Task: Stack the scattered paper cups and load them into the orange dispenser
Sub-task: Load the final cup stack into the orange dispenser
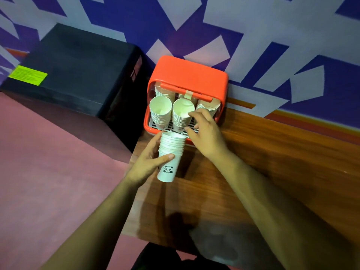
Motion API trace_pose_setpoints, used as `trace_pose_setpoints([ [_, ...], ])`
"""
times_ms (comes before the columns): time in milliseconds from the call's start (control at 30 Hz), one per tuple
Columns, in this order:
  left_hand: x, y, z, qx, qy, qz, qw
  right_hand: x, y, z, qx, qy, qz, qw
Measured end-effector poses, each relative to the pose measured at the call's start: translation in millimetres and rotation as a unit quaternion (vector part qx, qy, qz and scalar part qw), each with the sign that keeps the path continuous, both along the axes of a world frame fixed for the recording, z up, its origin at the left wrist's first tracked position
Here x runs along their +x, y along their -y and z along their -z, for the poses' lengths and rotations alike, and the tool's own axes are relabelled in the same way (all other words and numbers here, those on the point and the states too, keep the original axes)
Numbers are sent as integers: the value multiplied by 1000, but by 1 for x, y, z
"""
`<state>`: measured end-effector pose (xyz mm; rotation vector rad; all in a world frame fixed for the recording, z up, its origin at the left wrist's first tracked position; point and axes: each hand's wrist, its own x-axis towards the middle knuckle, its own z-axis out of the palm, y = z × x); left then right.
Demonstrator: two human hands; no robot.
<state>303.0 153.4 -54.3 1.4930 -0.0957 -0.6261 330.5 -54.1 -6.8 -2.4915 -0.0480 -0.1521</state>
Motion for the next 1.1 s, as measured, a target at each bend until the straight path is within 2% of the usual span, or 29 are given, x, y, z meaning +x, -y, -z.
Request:
trace_pose_setpoints([
  [133,6,-6,9,10,-8,-7,1000,24,-6,19,-110,-30,-13,993],
  [233,13,-7,14,16,-7,-9,1000,33,-4,34,-135,-47,-3,990],
  [433,23,-3,20,23,-7,-11,1000,33,-1,43,-153,-28,-3,988],
  [767,33,-8,28,52,5,-18,998,30,2,29,-106,20,-13,994],
  [1000,34,-7,36,73,26,-9,997,17,10,12,-115,104,-35,987],
  [1100,34,-3,36,83,22,-9,996,10,17,15,-108,94,-39,989],
])
